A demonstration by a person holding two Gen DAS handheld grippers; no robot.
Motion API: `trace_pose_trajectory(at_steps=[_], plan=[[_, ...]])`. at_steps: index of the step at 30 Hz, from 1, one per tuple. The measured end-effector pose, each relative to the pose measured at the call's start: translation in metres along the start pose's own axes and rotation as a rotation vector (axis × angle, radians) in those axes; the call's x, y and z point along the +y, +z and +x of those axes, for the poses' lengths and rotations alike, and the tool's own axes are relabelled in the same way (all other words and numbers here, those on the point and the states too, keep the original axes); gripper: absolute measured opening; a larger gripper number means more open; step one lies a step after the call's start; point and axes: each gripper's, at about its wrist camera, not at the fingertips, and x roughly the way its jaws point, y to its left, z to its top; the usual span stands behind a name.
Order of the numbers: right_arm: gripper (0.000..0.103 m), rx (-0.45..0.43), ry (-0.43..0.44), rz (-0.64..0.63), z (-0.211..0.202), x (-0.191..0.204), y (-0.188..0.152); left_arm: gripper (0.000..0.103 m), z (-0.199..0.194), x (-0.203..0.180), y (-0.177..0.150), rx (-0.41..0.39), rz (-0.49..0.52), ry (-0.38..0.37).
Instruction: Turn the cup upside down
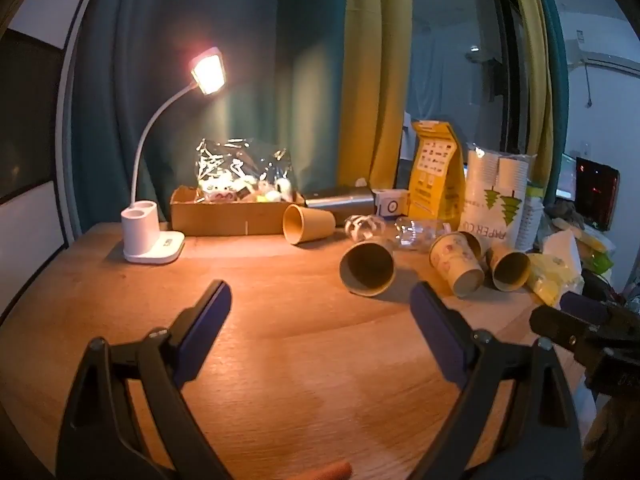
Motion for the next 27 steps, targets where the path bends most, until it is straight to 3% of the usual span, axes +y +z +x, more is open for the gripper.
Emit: trace_pose_trajectory(at_steps=[27], plan=[[0.085, -0.007, -0.030, 0.011, -0.0027, -0.0095, -0.0038, 0.092, -0.0014, -0.0080, -0.0024, -0.002, 0.027, -0.026]])
